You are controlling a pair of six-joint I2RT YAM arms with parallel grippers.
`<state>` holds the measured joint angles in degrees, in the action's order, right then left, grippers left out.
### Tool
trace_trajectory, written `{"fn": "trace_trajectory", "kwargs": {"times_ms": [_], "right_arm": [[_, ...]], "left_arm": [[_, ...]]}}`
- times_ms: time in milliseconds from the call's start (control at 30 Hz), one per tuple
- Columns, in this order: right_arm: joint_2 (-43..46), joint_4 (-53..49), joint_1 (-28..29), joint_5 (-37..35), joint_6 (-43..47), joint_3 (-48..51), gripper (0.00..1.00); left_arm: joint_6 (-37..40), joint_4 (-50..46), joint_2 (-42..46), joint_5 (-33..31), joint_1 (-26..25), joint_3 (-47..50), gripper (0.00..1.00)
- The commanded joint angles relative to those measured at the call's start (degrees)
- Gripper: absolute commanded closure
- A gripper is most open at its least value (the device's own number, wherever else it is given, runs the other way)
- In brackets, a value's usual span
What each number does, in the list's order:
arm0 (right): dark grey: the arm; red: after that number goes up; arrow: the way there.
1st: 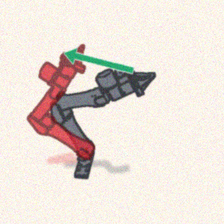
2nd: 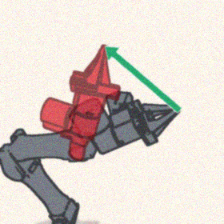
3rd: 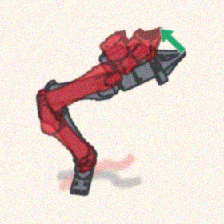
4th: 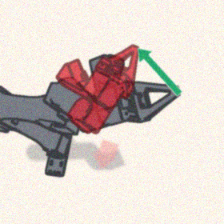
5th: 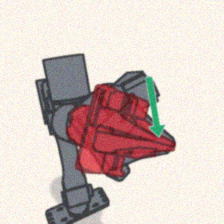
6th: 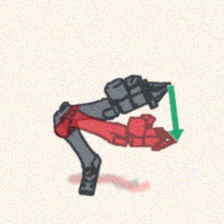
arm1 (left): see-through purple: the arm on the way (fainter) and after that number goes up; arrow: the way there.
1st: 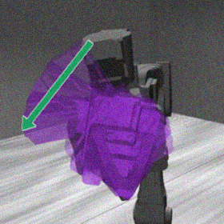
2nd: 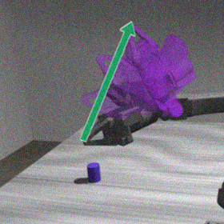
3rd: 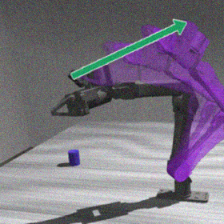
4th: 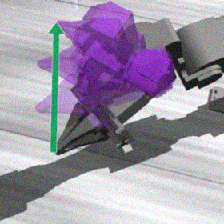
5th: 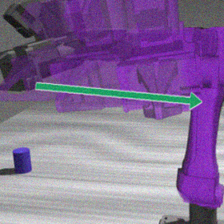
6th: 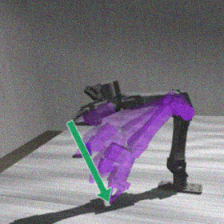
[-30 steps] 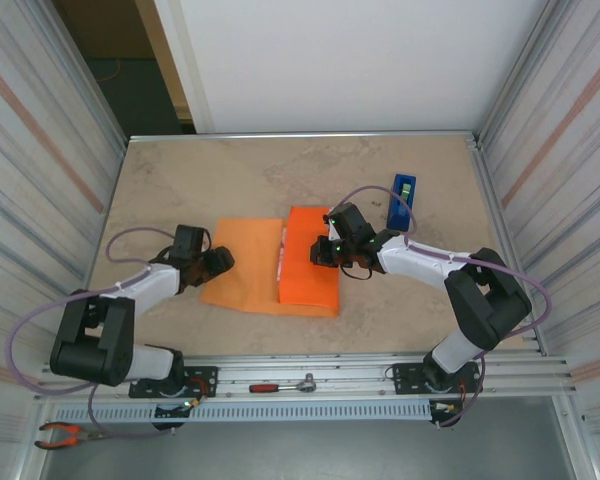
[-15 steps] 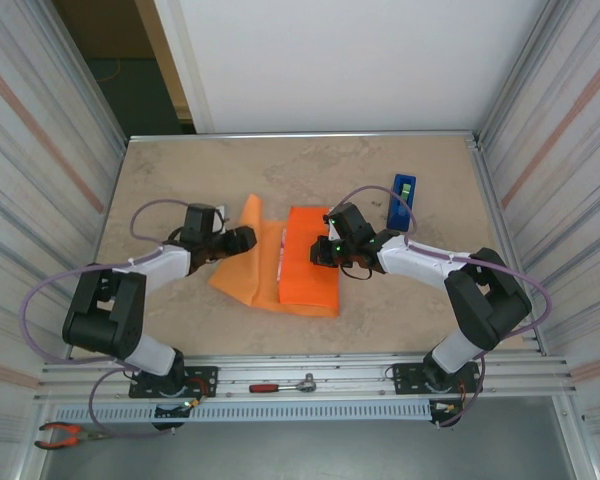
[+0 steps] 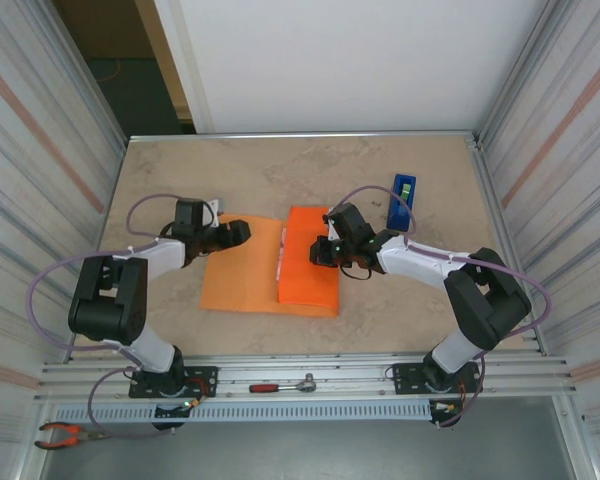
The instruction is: Wrap the gift box in paper
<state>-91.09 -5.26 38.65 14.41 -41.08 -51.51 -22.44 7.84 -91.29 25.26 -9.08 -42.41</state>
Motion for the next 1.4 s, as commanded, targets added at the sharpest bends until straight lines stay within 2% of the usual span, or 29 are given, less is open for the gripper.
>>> {"fn": "trace_trajectory", "kwargs": {"times_ms": [0,200,400,600,767,933,1067,1233,1300,1367], "right_arm": [[-2.5,-4.0,0.5,-2.6,0.6,2.1,1.0],[-2.7,-4.0,0.6,-2.6,0.6,2.0,1.0],[-3.3,-3.5,0.7,-2.5,0.4,2.0,1.0],[-3.2,-3.1,0.9,-2.5,0.5,2.5,1.0],[-3.1,-2.9,1.0,-2.4,0.2,2.5,1.0],[-2.7,-3.4,1.0,-2.6,0.4,2.5,1.0],[-2.3,-3.9,1.0,-2.6,0.8,2.8,1.0],[-2.4,-4.1,0.9,-2.5,1.2,2.8,1.0],[-2.3,-4.3,1.0,-2.5,1.3,2.7,1.0],[-2.1,-4.5,1.0,-2.6,1.3,2.8,1.0]], "left_arm": [[3.1,2.3,-1.4,2.2,0.2,-3.6,0.28],[3.6,-2.4,-3.6,1.3,2.2,-8.4,0.28],[-5.8,-16.1,2.6,-13.9,2.4,-6.0,0.26],[-12.5,-18.5,10.7,-21.7,2.5,3.7,0.24],[-13.6,-16.4,10.3,-19.9,2.3,7.3,0.24],[-12.6,-14.7,9.6,-18.1,-1.4,7.8,0.24],[-13.1,-9.1,12.2,-16.4,-4.4,10.0,0.23],[-10.6,0.2,11.6,-10.2,-4.6,10.9,0.23],[-10.1,-0.5,11.6,-9.9,-4.6,9.4,0.22],[-9.8,-4.8,13.2,-13.0,-4.6,7.6,0.23]]}}
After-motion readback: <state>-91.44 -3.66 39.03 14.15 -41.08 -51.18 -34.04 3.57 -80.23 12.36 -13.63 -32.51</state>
